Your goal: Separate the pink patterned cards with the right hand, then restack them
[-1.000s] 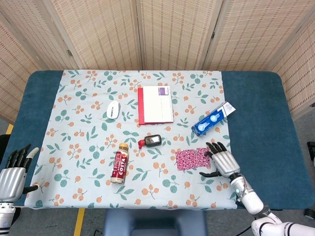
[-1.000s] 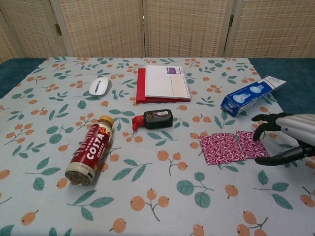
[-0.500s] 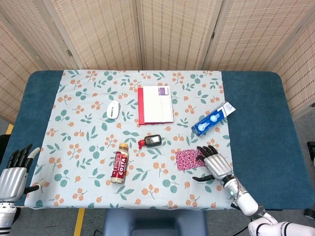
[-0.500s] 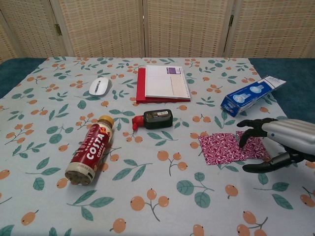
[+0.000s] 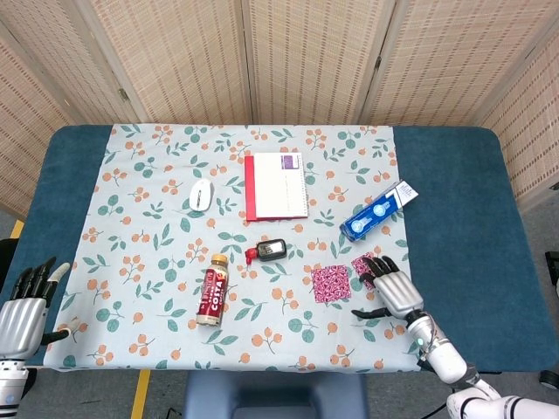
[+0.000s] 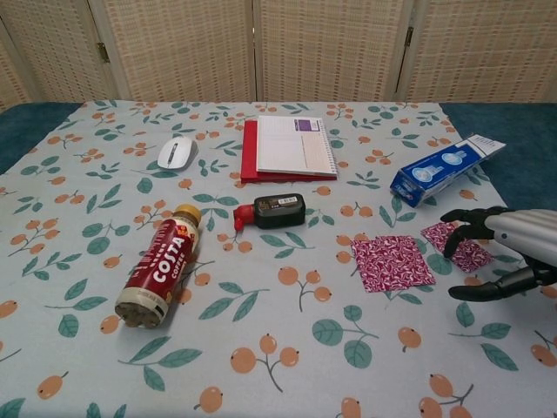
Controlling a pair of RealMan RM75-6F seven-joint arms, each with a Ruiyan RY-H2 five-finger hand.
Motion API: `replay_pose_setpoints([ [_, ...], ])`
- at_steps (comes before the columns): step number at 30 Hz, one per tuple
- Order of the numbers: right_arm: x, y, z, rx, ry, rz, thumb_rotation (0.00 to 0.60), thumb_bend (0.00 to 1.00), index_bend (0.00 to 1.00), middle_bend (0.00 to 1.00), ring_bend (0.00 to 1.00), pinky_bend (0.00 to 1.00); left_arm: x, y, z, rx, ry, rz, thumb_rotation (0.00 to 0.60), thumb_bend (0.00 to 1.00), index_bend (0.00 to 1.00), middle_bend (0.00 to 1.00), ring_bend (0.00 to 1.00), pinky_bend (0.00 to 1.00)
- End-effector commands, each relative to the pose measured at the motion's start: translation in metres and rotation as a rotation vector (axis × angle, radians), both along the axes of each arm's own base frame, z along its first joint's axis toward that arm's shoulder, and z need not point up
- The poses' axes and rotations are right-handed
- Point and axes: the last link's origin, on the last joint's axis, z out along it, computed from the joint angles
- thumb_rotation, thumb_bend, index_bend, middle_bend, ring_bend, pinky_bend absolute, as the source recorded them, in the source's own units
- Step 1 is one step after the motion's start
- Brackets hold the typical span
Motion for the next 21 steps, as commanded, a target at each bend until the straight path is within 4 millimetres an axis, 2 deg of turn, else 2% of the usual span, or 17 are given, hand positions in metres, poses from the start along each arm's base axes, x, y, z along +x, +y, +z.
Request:
replay_pose_setpoints([
  [1,0.007,-0.004,0.001,-0.013,-0.037,0.014,0.182,0.18,0.28,0.07,0.00,0.00,0.001,0.001,0.000,-0.002,-0.001,-0.005,0.600,0.22,0.12,0.01,0.08,0.00],
  [6,0.022,-0.016,-0.007,-0.012,-0.079,0.031,0.181,0.18,0.28,0.07,0.00,0.00,0.003,0.001,0.000,-0.003,0.000,-0.009,0.600,0.22,0.12,0.01,0.08,0.00],
  [12,0.034,-0.016,-0.027,0.051,-0.074,0.068,0.181,0.18,0.28,0.07,0.00,0.00,0.000,-0.001,0.000,-0.005,0.002,0.006,0.600,0.22,0.12,0.01,0.08,0.00],
  [21,0.031,-0.018,-0.030,0.056,-0.044,0.062,0.182,0.18,0.28,0.07,0.00,0.00,-0.004,-0.002,0.001,-0.001,0.000,0.020,0.600,0.22,0.12,0.01,0.08,0.00],
])
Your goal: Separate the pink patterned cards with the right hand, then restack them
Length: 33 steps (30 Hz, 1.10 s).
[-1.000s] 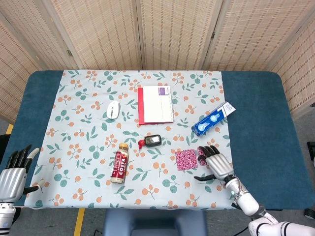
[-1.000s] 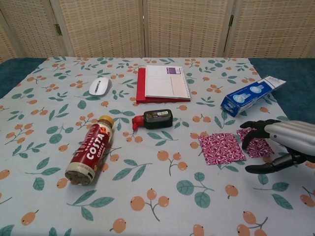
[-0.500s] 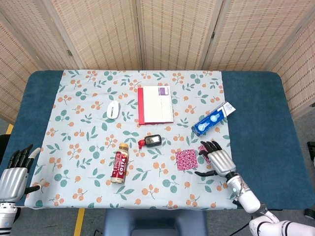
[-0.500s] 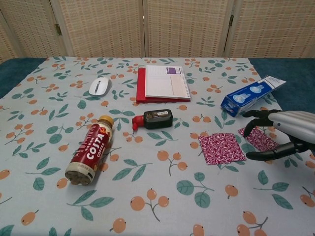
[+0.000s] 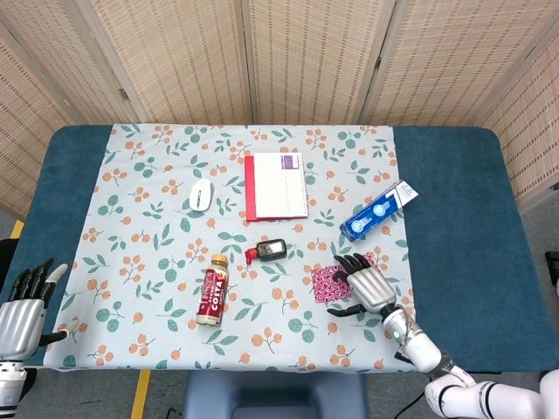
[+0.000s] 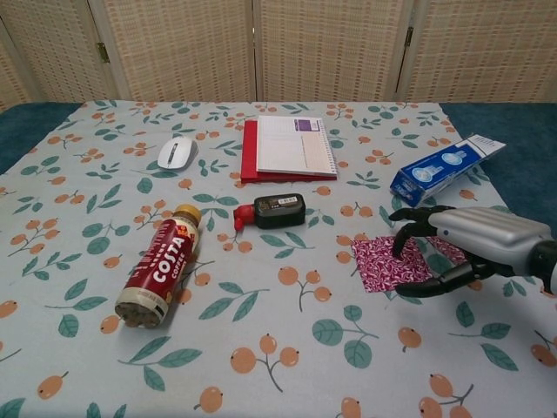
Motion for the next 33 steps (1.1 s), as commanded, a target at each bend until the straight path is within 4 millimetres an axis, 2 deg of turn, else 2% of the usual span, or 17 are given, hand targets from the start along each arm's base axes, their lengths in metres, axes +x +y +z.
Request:
replay_pose_setpoints([
  [1,-0.003,0.000,0.001,-0.005,0.009,-0.005,0.182,0.18,0.28,0.07,0.00,0.00,0.000,0.000,0.000,0.001,-0.001,0.001,0.600,0.22,0.12,0.01,0.08,0.00],
  [13,-0.014,0.004,0.013,-0.029,0.027,-0.027,0.182,0.18,0.28,0.07,0.00,0.00,0.002,0.001,-0.002,-0.005,0.000,-0.007,0.600,0.22,0.12,0.01,0.08,0.00],
  [20,-0.010,0.004,0.014,-0.033,0.011,-0.013,0.182,0.18,0.28,0.07,0.00,0.00,0.003,0.000,-0.001,-0.001,0.001,-0.009,0.600,0.22,0.12,0.01,0.08,0.00],
  [29,-0.023,-0.004,0.029,-0.089,0.011,-0.059,0.183,0.18,0.28,0.07,0.00,0.00,0.006,0.002,-0.003,-0.009,0.002,-0.016,0.600,0.22,0.12,0.01,0.08,0.00],
  [33,-0.026,-0.008,0.030,-0.095,0.012,-0.073,0.182,0.18,0.28,0.07,0.00,0.00,0.006,0.002,-0.004,-0.010,0.003,-0.017,0.600,0.22,0.12,0.01,0.08,0.00],
])
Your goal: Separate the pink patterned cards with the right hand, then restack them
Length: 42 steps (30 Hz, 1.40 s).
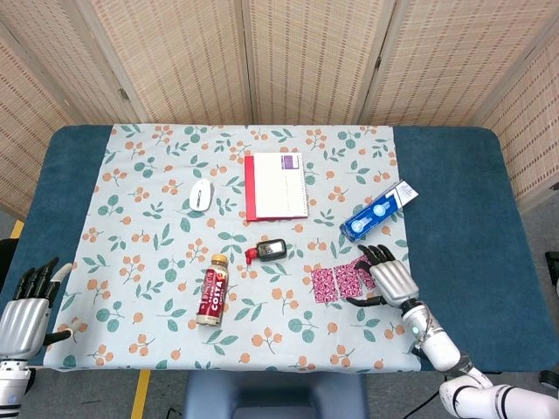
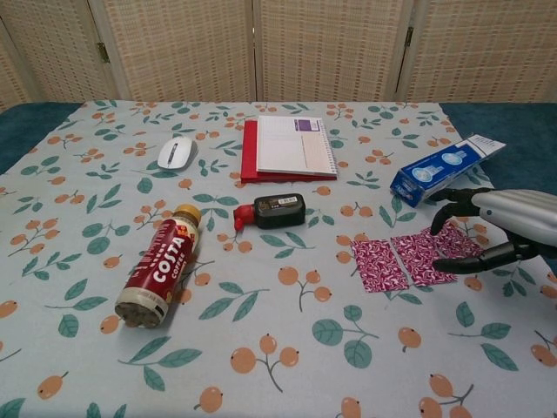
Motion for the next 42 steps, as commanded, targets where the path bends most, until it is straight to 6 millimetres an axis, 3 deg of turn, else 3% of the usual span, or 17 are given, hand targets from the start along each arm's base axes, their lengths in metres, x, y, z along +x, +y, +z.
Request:
replay_pose_setpoints([
  [1,-0.001,-0.002,-0.001,0.001,-0.001,-0.005,0.182,0.18,0.28,0.07,0.00,0.00,0.000,0.000,0.000,0.000,0.001,0.000,0.600,0.22,0.12,0.01,0.08,0.00],
  [20,-0.017,-0.007,0.001,-0.015,0.043,-0.058,0.183,0.18,0.28,0.07,0.00,0.00,-0.001,0.000,0.000,-0.001,0.001,0.004,0.600,0.22,0.12,0.01,0.08,0.00],
  [30,-0.004,-0.007,-0.009,0.017,0.007,-0.019,0.184,0.18,0.28,0.07,0.00,0.00,0.000,0.000,-0.001,-0.003,-0.001,0.004,0.600,0.22,0.12,0.01,0.08,0.00],
  [42,-0.013,-0.009,-0.004,-0.013,0.021,-0.046,0.186,0.18,0.28,0.07,0.00,0.00,-0.003,-0.002,0.000,0.002,-0.002,0.010,0.600,0.22,0.12,0.01,0.08,0.00],
])
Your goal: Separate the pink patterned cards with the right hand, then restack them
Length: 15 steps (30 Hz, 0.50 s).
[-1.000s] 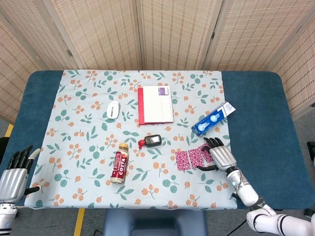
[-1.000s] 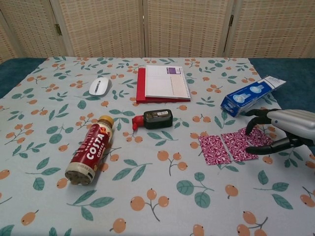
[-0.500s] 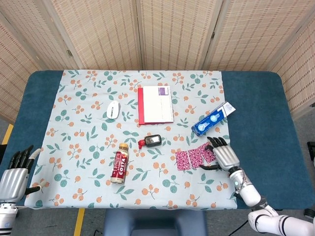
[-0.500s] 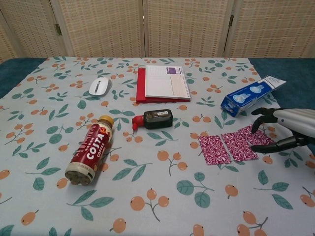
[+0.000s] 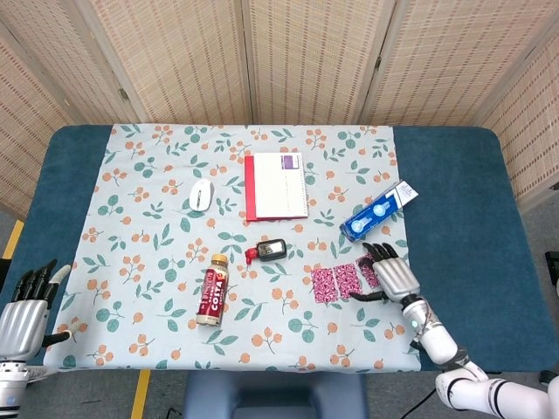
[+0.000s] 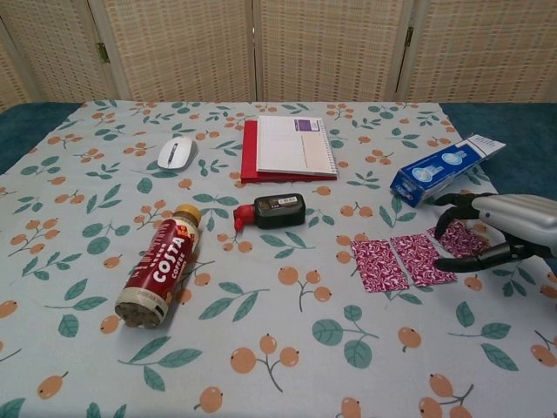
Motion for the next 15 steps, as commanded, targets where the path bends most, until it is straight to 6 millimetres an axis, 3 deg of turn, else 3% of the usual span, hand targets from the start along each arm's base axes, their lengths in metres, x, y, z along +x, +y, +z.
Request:
replay_pose_setpoints([
  [1,-0.001,0.002,0.003,-0.009,-0.008,0.000,0.185,0.18,0.28,0.07,0.00,0.00,0.000,0.000,0.000,0.000,0.000,-0.003,0.600,0.22,0.12,0.01,0.08,0.00],
  [9,0.024,0.018,0.002,0.007,-0.106,0.053,0.229,0.18,0.28,0.07,0.00,0.00,0.003,0.002,-0.002,-0.005,-0.001,-0.012,0.600,0.22,0.12,0.01,0.08,0.00],
  [15,0.038,0.018,-0.012,0.024,-0.098,0.072,0.376,0.18,0.27,0.07,0.00,0.00,0.002,0.001,-0.002,-0.005,-0.006,-0.011,0.600,0.22,0.12,0.01,0.08,0.00],
])
